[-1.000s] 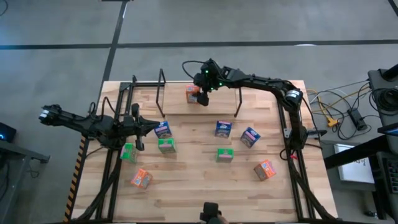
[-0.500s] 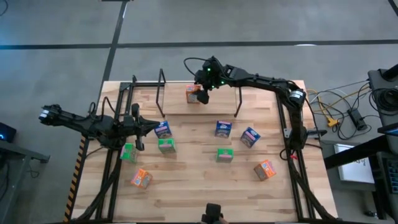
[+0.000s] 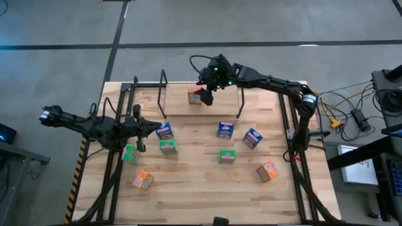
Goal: Stack cereal on shelf
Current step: Put the center orange cereal box on the shelf
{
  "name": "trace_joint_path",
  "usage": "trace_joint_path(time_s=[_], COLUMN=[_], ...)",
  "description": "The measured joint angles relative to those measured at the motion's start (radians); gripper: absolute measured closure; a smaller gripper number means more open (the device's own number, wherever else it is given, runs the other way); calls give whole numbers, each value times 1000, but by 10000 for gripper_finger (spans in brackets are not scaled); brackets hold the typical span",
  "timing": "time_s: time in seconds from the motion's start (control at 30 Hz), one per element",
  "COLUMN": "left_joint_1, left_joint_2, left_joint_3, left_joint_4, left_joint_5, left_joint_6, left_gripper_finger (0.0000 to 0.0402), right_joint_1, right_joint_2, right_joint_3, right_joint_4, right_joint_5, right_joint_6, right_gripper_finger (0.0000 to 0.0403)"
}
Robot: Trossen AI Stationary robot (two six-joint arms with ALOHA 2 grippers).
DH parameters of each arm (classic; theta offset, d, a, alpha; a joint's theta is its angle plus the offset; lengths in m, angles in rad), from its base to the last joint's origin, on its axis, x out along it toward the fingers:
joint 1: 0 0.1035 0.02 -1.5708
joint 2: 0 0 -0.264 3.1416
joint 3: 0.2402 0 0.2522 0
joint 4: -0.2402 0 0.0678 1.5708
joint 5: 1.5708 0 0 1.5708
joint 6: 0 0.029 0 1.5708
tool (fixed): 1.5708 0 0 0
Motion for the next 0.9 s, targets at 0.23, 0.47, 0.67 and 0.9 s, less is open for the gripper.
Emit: trace_joint_path(time_s=[0.23,0.47,0.67,0.9], left_joint_1=[0,0,0,0], left_joint_2=[0,0,1,3], left_joint_3=[0,0,0,0], left_joint_4=[0,0,0,1], left_joint_5=[0,0,0,0], left_joint_6=[0,0,0,0], left_gripper_finger=[401,401,401,401], right_joint_1=[11,11,1,0], right_joint_2=[-11,-1,44,81], right_joint_3=[-1,-60,-100,-100], right_joint_4=[-140,-173,-116,-13], right_joint_5=[2,185,214,213], right_joint_6=[23,17,-9,-30], right_gripper_finger=[241,309,362,392])
